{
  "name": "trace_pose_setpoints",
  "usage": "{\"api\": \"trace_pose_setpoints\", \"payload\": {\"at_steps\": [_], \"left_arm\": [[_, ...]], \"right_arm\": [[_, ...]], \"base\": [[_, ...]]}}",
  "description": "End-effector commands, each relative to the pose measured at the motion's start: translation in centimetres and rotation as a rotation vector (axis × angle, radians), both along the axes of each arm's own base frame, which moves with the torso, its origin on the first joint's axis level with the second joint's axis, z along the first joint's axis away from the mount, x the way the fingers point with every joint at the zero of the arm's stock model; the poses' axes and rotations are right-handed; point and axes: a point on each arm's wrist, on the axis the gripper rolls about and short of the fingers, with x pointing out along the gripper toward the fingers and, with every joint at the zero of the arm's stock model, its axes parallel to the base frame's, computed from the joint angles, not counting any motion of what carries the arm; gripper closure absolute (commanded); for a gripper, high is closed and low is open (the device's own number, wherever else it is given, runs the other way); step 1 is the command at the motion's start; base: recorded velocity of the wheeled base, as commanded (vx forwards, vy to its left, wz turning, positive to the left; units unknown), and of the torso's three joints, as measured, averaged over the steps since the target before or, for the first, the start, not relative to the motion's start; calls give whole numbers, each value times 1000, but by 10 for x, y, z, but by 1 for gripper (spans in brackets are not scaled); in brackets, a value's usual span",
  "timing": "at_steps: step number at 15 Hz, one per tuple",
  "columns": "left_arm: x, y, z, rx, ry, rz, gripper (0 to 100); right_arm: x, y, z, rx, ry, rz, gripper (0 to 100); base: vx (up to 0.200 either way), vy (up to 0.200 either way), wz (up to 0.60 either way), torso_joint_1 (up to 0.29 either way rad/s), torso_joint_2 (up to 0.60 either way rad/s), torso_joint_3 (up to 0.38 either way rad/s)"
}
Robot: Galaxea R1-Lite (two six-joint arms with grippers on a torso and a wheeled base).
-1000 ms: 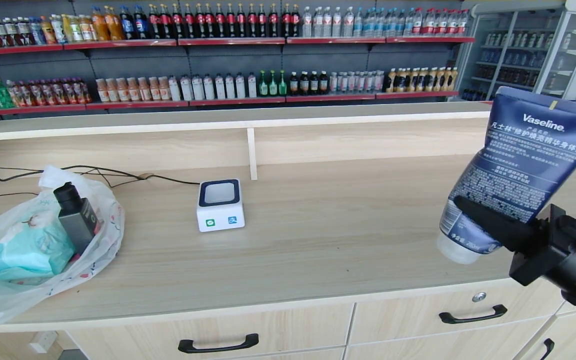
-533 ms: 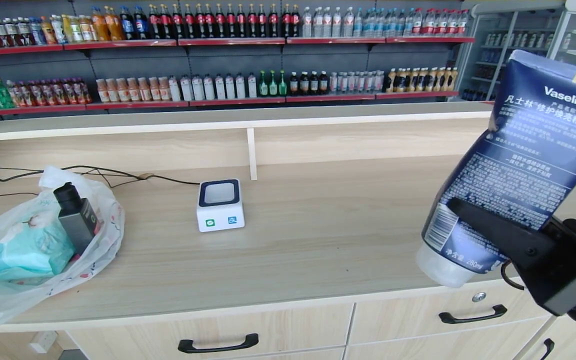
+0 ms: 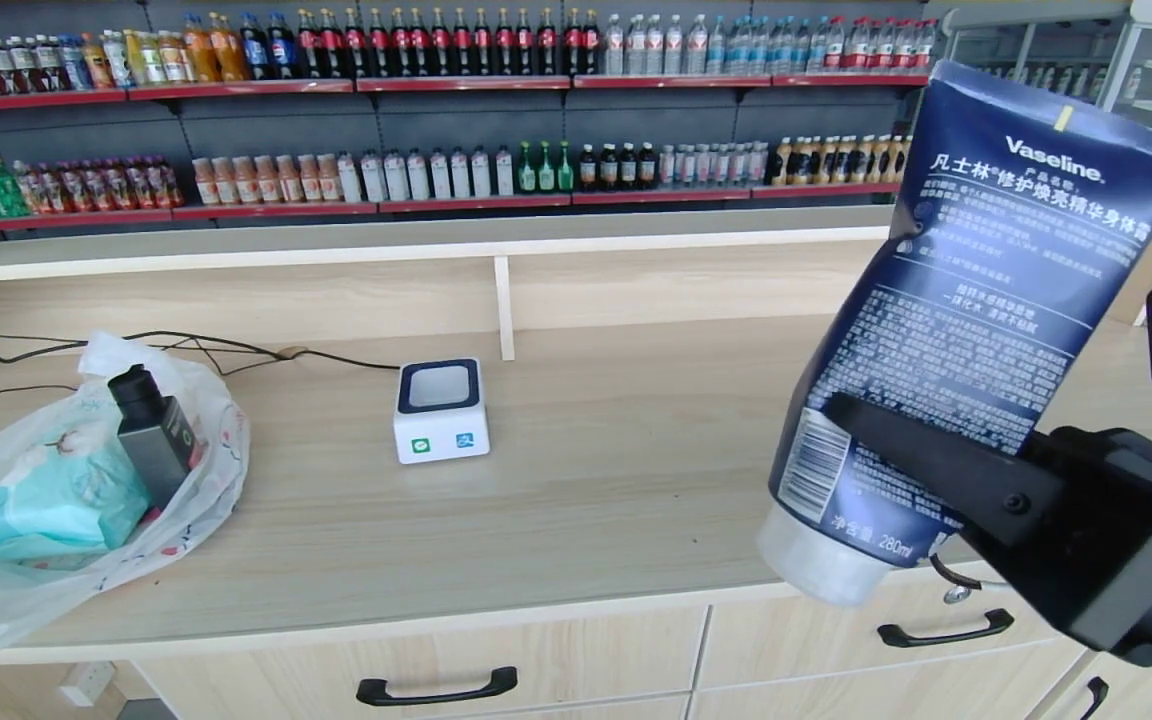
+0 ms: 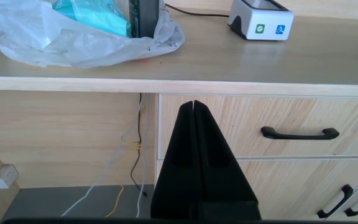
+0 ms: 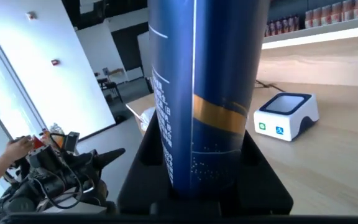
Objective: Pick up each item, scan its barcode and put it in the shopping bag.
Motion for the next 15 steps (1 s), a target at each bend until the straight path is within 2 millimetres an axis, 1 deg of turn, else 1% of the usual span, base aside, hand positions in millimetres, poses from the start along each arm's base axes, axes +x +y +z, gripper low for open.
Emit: {"api": "trace_pose_setpoints", "payload": {"at_steps": [1,5,8,11,13,15], "left_arm": [[0,0,0,0,0,0,100],[0,0,0,0,0,0,100],[0,0,0,0,0,0,100],[0,0,0,0,0,0,100],[0,0,0,0,0,0,100],[0,0,0,0,0,0,100]], "right_arm": [[-11,7,8,42,14,80,100],[-21,0,22,156,147,180,100],[-19,2,32,204,175,215,100],[-21,11,38,213,165,264,100],[-25,17,37,207,173,297,100],[-23,20,37,205,175,300,100]], "base": [[0,0,0,0,0,0],[0,0,0,0,0,0],[0,0,0,0,0,0],[0,0,0,0,0,0],[0,0,0,0,0,0],[0,0,0,0,0,0]]}}
